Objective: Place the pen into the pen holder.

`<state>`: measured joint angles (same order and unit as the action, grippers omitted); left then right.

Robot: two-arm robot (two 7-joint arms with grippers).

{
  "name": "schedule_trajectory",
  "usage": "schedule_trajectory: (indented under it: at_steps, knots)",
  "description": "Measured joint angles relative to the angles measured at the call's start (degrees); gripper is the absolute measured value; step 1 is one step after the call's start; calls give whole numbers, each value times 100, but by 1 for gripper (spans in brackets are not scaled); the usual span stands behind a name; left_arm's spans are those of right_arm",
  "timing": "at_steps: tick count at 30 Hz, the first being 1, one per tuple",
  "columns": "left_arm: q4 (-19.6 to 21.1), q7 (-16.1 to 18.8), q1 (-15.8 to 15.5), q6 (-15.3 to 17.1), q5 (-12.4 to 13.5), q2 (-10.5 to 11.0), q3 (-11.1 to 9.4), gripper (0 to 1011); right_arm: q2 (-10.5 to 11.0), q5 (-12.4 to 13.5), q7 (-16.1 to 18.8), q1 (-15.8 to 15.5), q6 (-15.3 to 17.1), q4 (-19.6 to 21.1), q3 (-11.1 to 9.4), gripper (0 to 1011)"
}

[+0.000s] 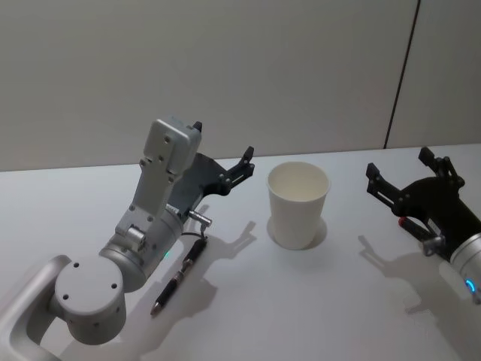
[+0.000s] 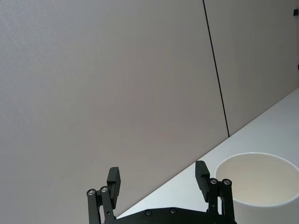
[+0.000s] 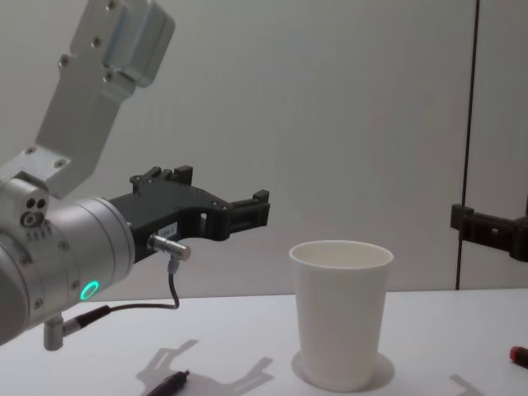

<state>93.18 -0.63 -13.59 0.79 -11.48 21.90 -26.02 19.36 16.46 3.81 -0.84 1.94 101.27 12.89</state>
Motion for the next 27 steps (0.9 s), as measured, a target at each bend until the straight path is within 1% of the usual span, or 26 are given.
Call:
schedule_trajectory:
  at_steps: [27]
  knots:
    - [0, 0, 0, 0, 0, 0, 0, 1001, -3, 0, 2, 0, 2, -4, 5, 1001]
